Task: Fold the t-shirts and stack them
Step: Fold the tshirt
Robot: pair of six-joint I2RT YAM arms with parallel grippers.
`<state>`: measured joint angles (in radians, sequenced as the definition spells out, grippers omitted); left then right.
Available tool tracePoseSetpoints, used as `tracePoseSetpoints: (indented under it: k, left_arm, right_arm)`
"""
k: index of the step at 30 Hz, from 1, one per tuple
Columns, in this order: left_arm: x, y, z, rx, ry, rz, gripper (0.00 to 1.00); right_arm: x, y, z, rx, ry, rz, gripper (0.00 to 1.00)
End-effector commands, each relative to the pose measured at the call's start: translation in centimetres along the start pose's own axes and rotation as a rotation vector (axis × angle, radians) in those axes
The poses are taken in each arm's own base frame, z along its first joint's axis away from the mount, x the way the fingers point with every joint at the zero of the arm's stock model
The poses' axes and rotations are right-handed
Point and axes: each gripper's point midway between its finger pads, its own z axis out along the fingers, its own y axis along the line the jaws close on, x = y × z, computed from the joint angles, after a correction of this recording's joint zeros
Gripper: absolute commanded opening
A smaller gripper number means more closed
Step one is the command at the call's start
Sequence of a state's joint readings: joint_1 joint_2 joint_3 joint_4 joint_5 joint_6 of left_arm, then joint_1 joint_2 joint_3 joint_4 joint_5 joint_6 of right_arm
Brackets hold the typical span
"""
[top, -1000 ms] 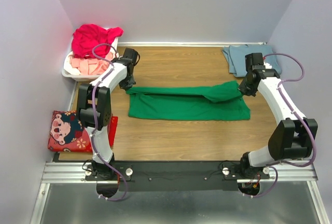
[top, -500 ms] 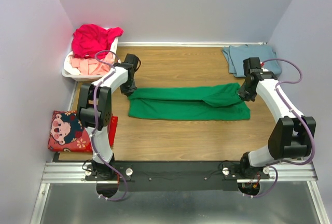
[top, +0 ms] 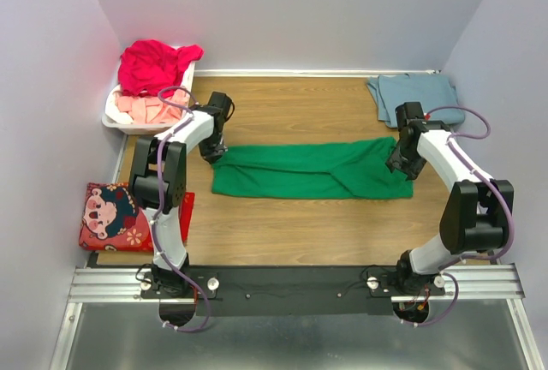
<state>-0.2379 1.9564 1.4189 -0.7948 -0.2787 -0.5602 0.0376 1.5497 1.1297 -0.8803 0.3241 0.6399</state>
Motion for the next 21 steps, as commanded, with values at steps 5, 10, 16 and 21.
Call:
tracePoseSetpoints:
  k: [5, 10, 16, 21]
  left_arm:
    - [-2.2, 1.6, -3.7, -0.065, -0.094, -0.085, 0.19]
    - [-4.1, -1.2, -6.6, 0.044, -0.179, -0.023, 0.19]
    - [-3.3, -5.4, -9.0, 0.148, -0.228, 0.108, 0.21]
    - [-2.4, -2.8, -8.1, -0.034, -0.205, 0.035, 0.28]
  right_arm:
    - [-0.3, 0.1, -1.0, -0.026, 0.003, 0.032, 0.57]
    - [0.6, 2.0, -0.9, -0.141, 0.036, 0.004, 0.52]
    - [2.2, 5.2, -1.4, -0.277, 0.066, -0.05, 0.47]
    - [3.3, 7.3, -1.7, -0.315, 0.079, -0.114, 0.47]
